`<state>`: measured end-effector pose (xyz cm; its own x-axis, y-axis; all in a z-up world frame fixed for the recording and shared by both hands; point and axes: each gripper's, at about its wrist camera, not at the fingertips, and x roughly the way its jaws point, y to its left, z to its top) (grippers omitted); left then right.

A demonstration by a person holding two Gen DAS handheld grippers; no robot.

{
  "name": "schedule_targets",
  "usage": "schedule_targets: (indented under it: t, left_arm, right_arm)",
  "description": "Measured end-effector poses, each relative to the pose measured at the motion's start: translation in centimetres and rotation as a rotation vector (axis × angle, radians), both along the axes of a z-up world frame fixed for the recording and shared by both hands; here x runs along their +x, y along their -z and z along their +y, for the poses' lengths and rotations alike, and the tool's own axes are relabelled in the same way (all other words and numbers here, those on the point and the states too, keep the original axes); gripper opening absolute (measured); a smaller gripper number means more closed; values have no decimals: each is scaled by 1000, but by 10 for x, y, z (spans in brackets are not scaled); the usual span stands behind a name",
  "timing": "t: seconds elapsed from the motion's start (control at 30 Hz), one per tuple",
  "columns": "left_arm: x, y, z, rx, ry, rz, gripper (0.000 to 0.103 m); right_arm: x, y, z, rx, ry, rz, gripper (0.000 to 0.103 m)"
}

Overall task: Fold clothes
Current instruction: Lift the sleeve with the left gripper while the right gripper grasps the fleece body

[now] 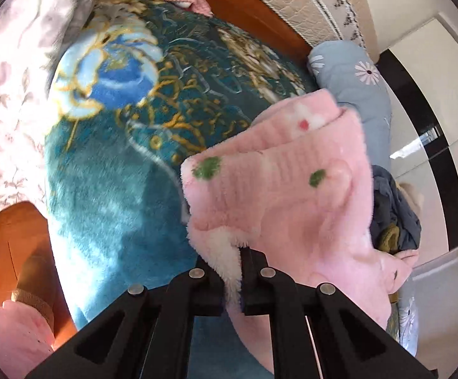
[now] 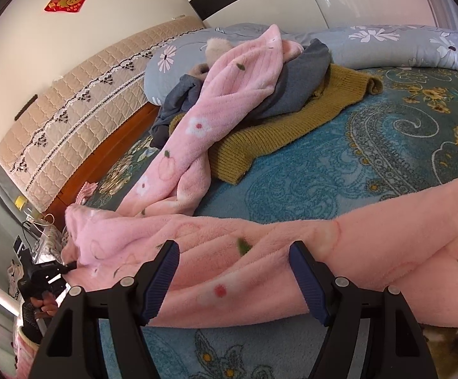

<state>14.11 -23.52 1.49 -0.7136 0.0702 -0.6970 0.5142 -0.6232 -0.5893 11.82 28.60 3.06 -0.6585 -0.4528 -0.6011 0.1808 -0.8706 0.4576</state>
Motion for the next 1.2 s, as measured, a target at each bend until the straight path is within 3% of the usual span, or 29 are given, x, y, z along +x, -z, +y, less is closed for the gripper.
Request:
schedule_targets:
  t: [0.13,0.27,0.4,0.63,0.73,0.9,1.0,1.07,1.2]
  left_arm:
    - [-9,-21,1,-70,52,51,6]
    - [-7,-12,-2,-47,94,111,6]
    - [-1,1,-7,-22,142,152,6]
    - [1,-5,-18,53,170,216,6]
    - [1,-11,-17,62,185,241,6]
    - [-1,-15,-19,62,197,243,6]
    - [-1,-14,-20,62,199,219,6]
    - [-2,-12,-20,65,204,205,6]
    - [-3,-7,-21,82,215,181,6]
  right_arm:
    - [-5,-15,-7,-31,6,20,75]
    - [-28,-30,-36,-91,-34,-4,75]
    - [-77,-27,-84,-209,-74,-137,75]
    - [-154,-13,-181,-226,-117,-313,75]
    - [-173,-2,-215,-205,-86,-409,75]
    - [-195,-3,-263,73,18,-484,75]
    - [-208,-1,-281,226,39,-502,69]
    - [-215,6,-289,309,58,-534,53]
    - [-216,22,-294,429,71,-559,31]
